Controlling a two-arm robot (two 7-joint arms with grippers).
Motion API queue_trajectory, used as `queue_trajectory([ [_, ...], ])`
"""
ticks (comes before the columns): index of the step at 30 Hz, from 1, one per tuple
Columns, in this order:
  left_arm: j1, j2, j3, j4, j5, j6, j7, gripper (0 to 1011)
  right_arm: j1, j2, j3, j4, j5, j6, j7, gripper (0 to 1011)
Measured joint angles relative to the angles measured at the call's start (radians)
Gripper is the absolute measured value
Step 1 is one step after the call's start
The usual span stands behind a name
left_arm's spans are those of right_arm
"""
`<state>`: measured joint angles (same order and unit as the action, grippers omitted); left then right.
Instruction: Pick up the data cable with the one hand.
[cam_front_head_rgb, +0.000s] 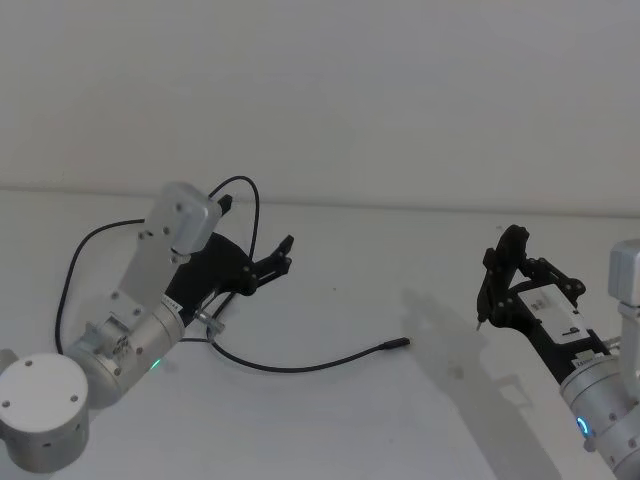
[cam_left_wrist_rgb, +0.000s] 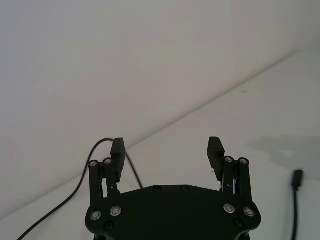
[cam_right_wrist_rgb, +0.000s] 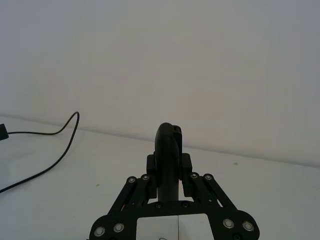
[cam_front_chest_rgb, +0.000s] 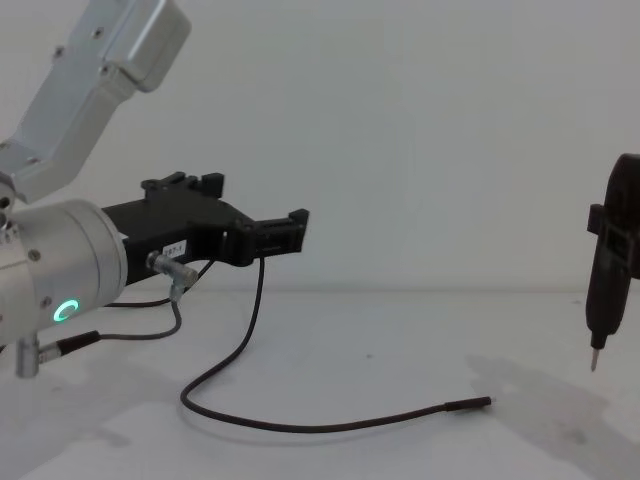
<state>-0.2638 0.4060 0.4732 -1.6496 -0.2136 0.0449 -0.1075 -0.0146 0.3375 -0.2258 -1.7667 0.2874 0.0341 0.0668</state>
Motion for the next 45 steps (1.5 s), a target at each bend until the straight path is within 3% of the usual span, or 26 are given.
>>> queue_trajectory([
  [17, -0.072, 0.105, 0.041, -0.059, -0.026, 0.095, -0.24, 1001, 0.0, 0.0, 0.0, 0.0, 0.0, 0.0, 0.0, 268],
  [30, -0.186, 0.186, 0.109, -0.075, -0.026, 0.245, -0.456, 1001, 0.0, 0.0, 0.0, 0.0, 0.0, 0.0, 0.0, 268],
  [36, -0.232, 0.193, 0.142, -0.064, -0.023, 0.305, -0.515, 1002, 0.0, 0.0, 0.0, 0.0, 0.0, 0.0, 0.0, 268],
  [45, -0.271, 0.178, 0.176, -0.04, -0.021, 0.367, -0.545, 1001, 0.0, 0.0, 0.0, 0.0, 0.0, 0.0, 0.0, 268],
])
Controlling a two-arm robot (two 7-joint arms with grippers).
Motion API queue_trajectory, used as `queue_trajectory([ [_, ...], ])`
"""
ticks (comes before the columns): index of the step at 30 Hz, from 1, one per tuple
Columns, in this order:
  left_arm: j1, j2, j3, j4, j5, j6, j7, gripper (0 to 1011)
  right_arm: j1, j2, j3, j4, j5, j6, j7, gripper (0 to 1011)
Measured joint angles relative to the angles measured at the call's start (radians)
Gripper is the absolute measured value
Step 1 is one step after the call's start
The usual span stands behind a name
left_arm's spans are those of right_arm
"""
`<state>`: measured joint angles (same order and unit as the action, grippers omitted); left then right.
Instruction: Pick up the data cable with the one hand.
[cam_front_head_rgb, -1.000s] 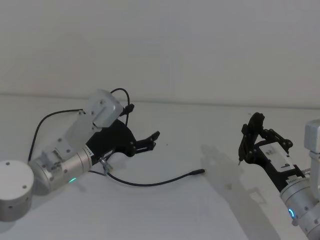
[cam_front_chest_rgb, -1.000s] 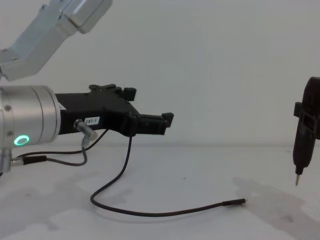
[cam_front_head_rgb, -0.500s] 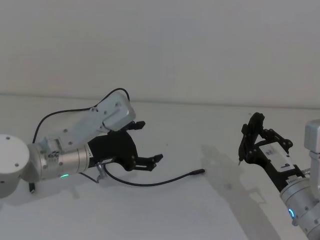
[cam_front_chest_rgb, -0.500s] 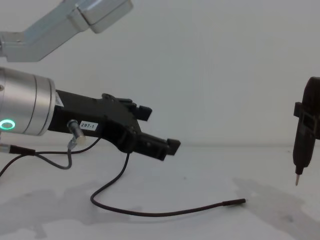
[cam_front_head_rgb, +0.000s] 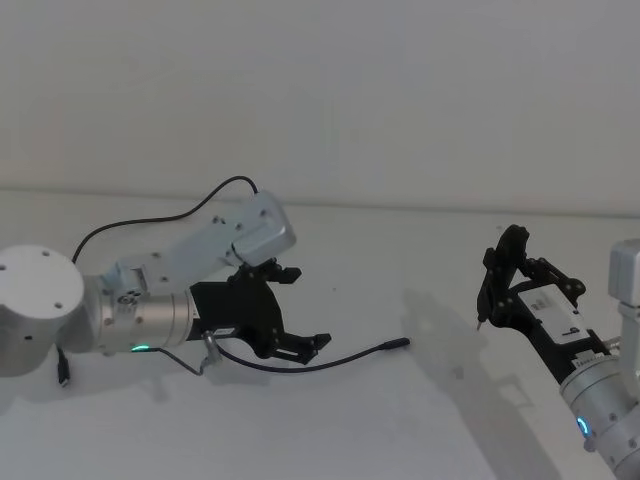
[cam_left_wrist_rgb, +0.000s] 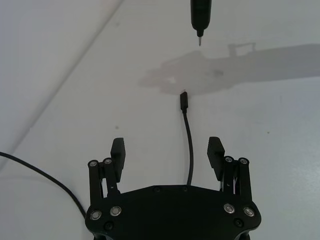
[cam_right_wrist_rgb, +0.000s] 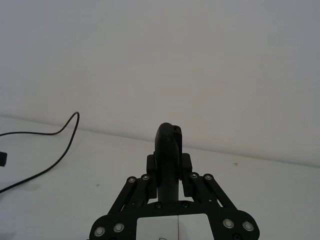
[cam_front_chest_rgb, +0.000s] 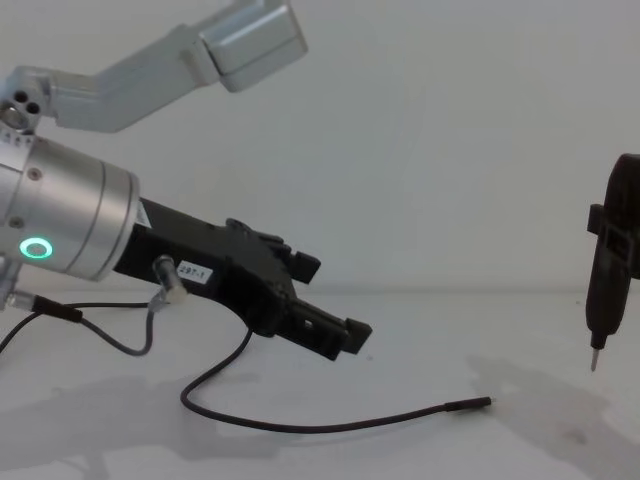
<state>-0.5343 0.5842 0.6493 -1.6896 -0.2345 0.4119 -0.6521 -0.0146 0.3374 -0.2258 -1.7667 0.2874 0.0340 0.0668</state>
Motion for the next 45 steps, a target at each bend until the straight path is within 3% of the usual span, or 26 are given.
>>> queue_trajectory([
  [15, -0.037, -0.041, 0.048, 0.066, 0.019, 0.055, 0.0, 1002, 0.0, 0.0, 0.0, 0.0, 0.0, 0.0, 0.0, 268],
  [45, -0.069, -0.109, 0.102, 0.182, 0.083, 0.067, 0.0, 1001, 0.0, 0.0, 0.0, 0.0, 0.0, 0.0, 0.0, 268],
])
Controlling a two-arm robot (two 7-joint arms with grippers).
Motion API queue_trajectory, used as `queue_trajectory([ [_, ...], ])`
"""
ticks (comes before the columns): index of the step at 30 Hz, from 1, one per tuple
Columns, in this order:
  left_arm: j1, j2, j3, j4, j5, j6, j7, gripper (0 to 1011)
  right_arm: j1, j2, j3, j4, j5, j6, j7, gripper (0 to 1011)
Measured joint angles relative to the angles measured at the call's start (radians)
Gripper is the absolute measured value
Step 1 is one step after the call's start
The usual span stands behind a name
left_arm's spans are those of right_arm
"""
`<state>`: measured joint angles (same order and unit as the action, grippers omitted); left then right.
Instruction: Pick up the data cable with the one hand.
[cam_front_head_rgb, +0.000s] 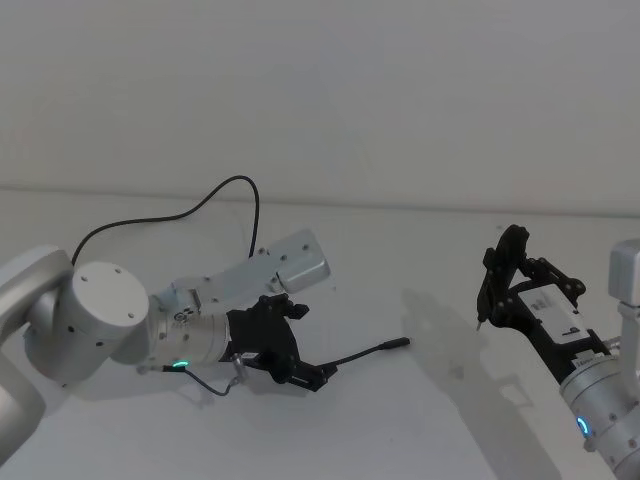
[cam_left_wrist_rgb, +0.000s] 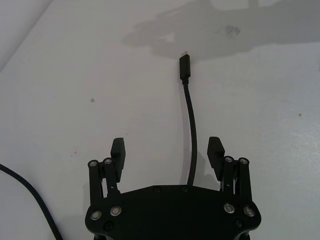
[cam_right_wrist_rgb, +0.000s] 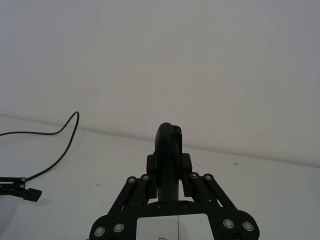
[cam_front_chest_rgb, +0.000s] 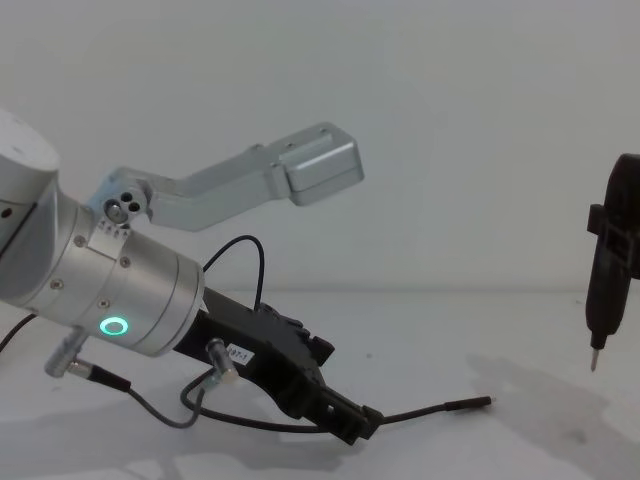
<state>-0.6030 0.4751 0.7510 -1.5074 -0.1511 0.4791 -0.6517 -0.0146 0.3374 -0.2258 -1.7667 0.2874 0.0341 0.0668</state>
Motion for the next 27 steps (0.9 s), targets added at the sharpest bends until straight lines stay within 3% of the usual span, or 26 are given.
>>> queue_trajectory([
  [27, 0.004, -0.03, -0.002, 0.019, 0.039, 0.022, 0.015, 1001, 0.0, 0.0, 0.0, 0.0, 0.0, 0.0, 0.0, 268],
])
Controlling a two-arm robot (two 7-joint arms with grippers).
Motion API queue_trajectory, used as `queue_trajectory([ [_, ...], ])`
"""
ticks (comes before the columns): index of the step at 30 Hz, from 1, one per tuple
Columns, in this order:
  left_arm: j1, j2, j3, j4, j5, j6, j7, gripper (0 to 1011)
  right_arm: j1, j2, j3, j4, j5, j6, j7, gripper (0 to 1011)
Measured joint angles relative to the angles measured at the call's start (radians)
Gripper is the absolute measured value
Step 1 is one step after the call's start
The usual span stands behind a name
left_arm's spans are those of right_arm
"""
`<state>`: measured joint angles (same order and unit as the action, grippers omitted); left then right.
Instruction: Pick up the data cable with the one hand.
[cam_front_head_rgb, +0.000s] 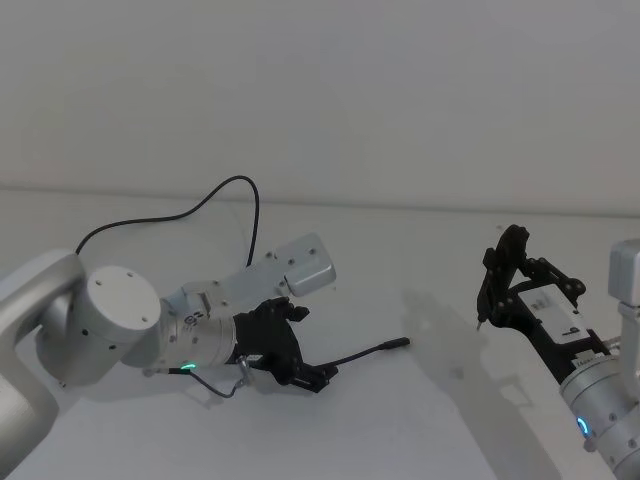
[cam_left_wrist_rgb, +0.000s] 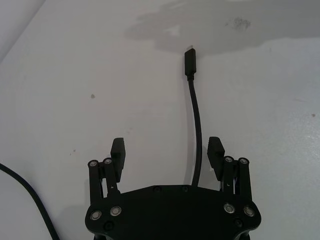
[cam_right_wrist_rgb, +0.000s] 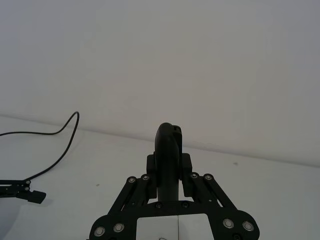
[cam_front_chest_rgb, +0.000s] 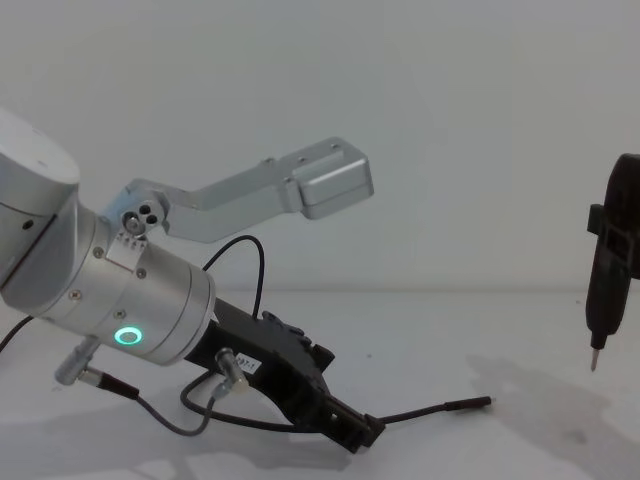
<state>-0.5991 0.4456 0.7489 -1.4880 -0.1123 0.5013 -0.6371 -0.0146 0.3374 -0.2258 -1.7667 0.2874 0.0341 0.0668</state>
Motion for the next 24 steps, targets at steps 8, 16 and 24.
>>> queue_trajectory([
  [8, 0.002, -0.004, -0.002, 0.001, 0.008, 0.005, 0.002, 1000, 0.0, 0.0, 0.0, 0.0, 0.0, 0.0, 0.0, 268],
  [16, 0.003, -0.007, -0.003, 0.001, 0.012, 0.008, 0.003, 829, 0.0, 0.0, 0.0, 0.0, 0.0, 0.0, 0.0, 268],
  [24, 0.004, -0.008, -0.003, 0.001, 0.014, 0.009, 0.004, 583, 0.0, 0.0, 0.0, 0.0, 0.0, 0.0, 0.0, 268],
])
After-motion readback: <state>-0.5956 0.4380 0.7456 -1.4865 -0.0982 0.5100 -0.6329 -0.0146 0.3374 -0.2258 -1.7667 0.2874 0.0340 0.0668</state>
